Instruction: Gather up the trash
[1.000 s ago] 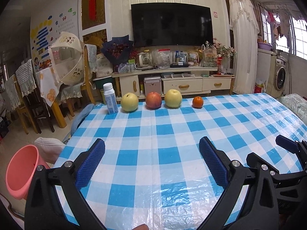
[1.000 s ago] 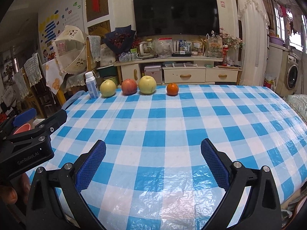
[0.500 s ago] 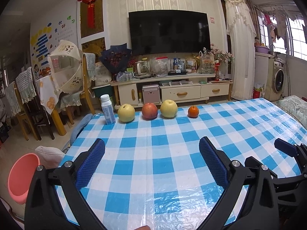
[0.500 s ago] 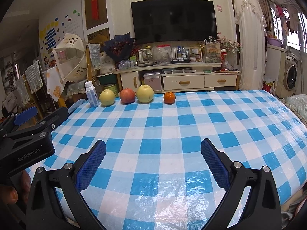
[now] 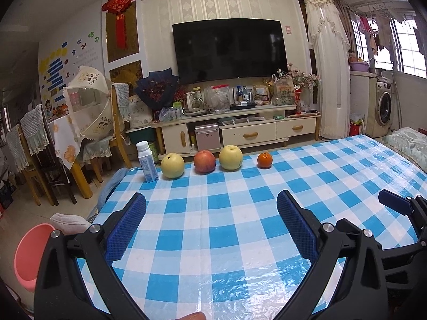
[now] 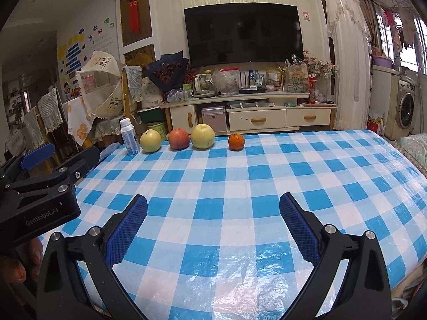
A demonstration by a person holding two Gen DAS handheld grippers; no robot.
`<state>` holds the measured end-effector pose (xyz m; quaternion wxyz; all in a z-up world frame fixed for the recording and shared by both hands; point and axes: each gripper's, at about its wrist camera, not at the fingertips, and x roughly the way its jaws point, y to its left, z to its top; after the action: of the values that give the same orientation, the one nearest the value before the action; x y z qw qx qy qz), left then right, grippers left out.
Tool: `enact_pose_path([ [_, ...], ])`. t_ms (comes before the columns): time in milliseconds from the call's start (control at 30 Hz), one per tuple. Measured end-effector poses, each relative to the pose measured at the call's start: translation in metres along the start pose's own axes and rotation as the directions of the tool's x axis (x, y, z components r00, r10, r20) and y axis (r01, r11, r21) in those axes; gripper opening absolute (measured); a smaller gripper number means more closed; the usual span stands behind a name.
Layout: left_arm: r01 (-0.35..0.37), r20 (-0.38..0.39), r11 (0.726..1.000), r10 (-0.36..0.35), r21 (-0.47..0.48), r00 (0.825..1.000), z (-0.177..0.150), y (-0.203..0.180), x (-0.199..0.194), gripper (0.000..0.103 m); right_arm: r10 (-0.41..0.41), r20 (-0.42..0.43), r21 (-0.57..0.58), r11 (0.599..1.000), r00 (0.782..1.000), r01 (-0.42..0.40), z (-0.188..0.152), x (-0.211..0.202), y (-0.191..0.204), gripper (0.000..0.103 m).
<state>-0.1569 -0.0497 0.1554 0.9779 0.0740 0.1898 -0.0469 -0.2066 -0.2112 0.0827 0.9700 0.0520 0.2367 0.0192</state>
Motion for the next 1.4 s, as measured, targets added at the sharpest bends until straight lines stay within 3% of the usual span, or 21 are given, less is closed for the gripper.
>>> enact_pose_path([
  [733, -0.02, -0.03, 1.0, 0.019, -0.015, 0.999, -0.014, 0.006, 0.027, 0.099, 0.025, -0.036, 0.015, 1.0, 0.999, -0.025, -0.004, 0.018, -0.001, 0.098],
  [1000, 0.012, -0.033, 0.999, -0.013, -0.037, 0.999, -0.019, 0.01, 0.041, 0.099, 0.023, -0.067, 0.01, 1.0, 0.997, -0.022, -0.005, 0.032, 0.001, 0.098],
  [1233, 0.001, -0.129, 1.0, -0.005, -0.027, 0.992, -0.034, 0.006, 0.077, 0.099, -0.035, -0.173, 0.048, 0.998, 0.984, 0.044, -0.013, 0.074, -0.011, 0.098],
  [1400, -0.014, -0.252, 0.999, 0.003, -0.041, 0.968, -0.053, 0.001, 0.118, 0.099, -0.075, -0.279, 0.055, 0.994, 0.957, 0.094, -0.023, 0.119, -0.022, 0.098],
])
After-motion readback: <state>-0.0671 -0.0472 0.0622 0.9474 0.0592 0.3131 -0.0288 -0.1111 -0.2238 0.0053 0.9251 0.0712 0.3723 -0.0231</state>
